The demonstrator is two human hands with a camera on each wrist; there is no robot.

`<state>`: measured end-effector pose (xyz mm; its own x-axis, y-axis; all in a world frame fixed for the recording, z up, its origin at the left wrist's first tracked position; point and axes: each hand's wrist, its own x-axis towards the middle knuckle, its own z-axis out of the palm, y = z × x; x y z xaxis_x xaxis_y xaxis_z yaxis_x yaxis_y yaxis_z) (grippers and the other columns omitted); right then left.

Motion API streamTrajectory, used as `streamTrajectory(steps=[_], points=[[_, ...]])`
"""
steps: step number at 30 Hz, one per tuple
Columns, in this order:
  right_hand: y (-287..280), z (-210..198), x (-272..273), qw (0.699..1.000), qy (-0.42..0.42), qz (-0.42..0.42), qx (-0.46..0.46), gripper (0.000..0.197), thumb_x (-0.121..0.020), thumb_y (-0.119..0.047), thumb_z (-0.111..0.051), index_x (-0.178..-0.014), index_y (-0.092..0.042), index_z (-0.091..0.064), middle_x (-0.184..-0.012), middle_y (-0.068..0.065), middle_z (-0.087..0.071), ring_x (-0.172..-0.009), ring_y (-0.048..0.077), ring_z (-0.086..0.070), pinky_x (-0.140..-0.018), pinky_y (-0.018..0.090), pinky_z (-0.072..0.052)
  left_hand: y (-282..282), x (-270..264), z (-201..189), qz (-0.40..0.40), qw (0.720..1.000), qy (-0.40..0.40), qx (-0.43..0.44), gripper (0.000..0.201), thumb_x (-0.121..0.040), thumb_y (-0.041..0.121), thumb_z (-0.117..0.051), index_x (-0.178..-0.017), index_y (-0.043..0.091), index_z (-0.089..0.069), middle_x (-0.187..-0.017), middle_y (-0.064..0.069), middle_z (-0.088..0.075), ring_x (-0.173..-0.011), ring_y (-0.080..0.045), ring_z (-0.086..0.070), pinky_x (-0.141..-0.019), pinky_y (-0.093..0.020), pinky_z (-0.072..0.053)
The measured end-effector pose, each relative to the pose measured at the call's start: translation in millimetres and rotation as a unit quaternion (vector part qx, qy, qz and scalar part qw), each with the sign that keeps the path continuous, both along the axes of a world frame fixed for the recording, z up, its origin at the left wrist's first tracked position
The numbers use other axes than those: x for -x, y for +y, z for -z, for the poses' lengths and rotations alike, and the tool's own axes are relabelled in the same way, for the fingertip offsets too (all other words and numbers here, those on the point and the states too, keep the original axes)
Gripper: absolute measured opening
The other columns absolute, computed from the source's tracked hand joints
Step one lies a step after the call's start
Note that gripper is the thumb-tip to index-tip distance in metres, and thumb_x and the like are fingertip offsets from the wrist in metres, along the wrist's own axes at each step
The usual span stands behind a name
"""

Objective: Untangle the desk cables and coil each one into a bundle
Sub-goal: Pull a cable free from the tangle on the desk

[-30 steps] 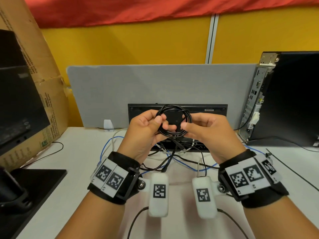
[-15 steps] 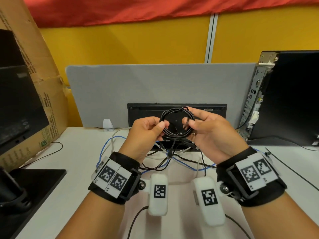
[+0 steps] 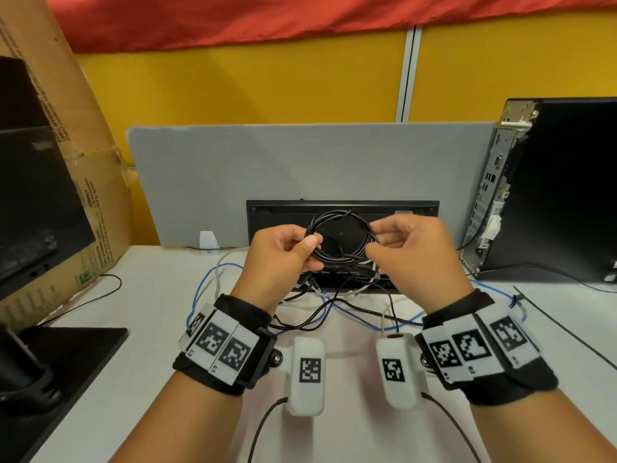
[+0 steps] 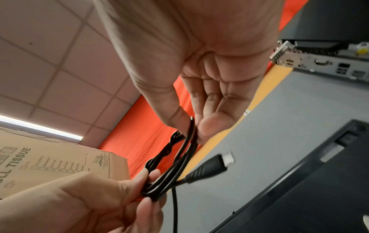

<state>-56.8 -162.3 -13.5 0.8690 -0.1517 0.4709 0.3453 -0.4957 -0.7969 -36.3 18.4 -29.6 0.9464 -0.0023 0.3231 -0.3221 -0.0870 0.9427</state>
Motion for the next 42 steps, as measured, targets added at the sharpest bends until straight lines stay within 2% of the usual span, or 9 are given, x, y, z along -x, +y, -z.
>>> streamTrajectory(steps=[6,10,16,22,25,29,33,37,42], points=[[-2,0,-2,0.998,0.042,0.018,-0.037,0.016,-0.083,-0.007,-0.070,-0.073,-0.019,-0.070,-0.060,0.002,-0.070,-0.048,0.007,-0.066,-0.051,0.022,-0.055,1,-2,0,-0.031,0.999,-0.011,-0.011,0.017,-0.092,0.010,-0.062,-0.077,0.016,-0.068,-0.070,-0.003,-0.068,-0.059,-0.007,-0.068,-0.061,-0.017,-0.056],[-6,-5,-1,0.992,0.066,-0.018,-0.106,0.018,-0.083,-0.007,-0.070,-0.069,-0.016,-0.073,-0.062,0.004,-0.072,-0.045,0.010,-0.060,-0.047,0.025,-0.053,5,-4,0,-0.055,0.998,-0.023,-0.031,0.018,-0.092,0.012,-0.063,-0.075,0.019,-0.068,-0.067,0.003,-0.069,-0.058,-0.007,-0.068,-0.063,-0.018,-0.057],[-10,-9,-2,0.959,0.131,-0.103,-0.231,0.028,-0.087,0.002,-0.056,-0.070,-0.009,-0.075,-0.051,-0.001,-0.054,-0.038,0.009,-0.037,-0.035,0.018,-0.030,6,-4,0,-0.066,0.997,-0.029,-0.034,0.021,-0.093,0.010,-0.061,-0.076,0.021,-0.068,-0.069,0.005,-0.069,-0.058,-0.003,-0.068,-0.063,-0.017,-0.057],[-11,-11,1,0.959,0.161,-0.116,-0.204,0.023,-0.088,0.000,-0.057,-0.076,-0.005,-0.076,-0.053,0.000,-0.050,-0.034,0.007,-0.029,-0.034,0.016,-0.025,6,-4,0,-0.082,0.995,-0.029,-0.044,0.019,-0.092,0.008,-0.060,-0.081,0.020,-0.068,-0.077,0.001,-0.069,-0.061,-0.002,-0.068,-0.073,-0.026,-0.060],[-17,-13,2,0.959,0.191,-0.130,-0.165,0.016,-0.086,-0.008,-0.065,-0.075,-0.004,-0.076,-0.052,0.000,-0.050,-0.034,0.008,-0.028,-0.034,0.016,-0.025,9,-4,-1,-0.096,0.994,-0.033,-0.047,0.020,-0.092,0.008,-0.062,-0.078,0.022,-0.067,-0.076,0.000,-0.069,-0.058,-0.002,-0.067,-0.068,-0.023,-0.059],[-25,-13,0,0.965,0.210,-0.134,-0.083,0.017,-0.087,-0.016,-0.068,-0.074,-0.009,-0.078,-0.055,0.002,-0.056,-0.036,0.010,-0.038,-0.037,0.018,-0.034,14,-5,-1,-0.116,0.993,-0.029,-0.012,0.019,-0.092,0.008,-0.062,-0.077,0.019,-0.068,-0.077,-0.002,-0.070,-0.058,-0.005,-0.069,-0.063,-0.019,-0.058],[-20,-4,-3,0.973,0.182,-0.112,-0.085,0.011,-0.082,-0.017,-0.075,-0.073,-0.011,-0.078,-0.063,0.009,-0.072,-0.054,0.019,-0.069,-0.052,0.020,-0.053,9,-3,-2,-0.060,0.991,0.024,0.116,0.014,-0.091,0.007,-0.062,-0.080,0.009,-0.071,-0.078,-0.003,-0.074,-0.068,-0.014,-0.073,-0.069,-0.022,-0.059],[-11,6,-8,0.980,0.109,-0.086,-0.144,0.009,-0.079,-0.006,-0.076,-0.071,-0.011,-0.077,-0.066,0.010,-0.073,-0.068,0.024,-0.074,-0.064,0.025,-0.059,-3,3,-2,0.043,0.970,0.073,0.226,0.031,-0.092,0.002,-0.059,-0.067,0.010,-0.076,-0.073,-0.002,-0.074,-0.071,-0.014,-0.072,-0.071,-0.025,-0.059],[-1,12,-8,0.957,0.036,-0.094,-0.271,0.012,-0.079,0.002,-0.073,-0.072,-0.007,-0.076,-0.072,0.014,-0.074,-0.072,0.026,-0.074,-0.064,0.023,-0.058,-15,6,1,0.101,0.953,0.102,0.269,0.016,-0.093,0.000,-0.056,-0.086,-0.003,-0.070,-0.082,-0.013,-0.071,-0.077,-0.019,-0.070,-0.069,-0.023,-0.058]])
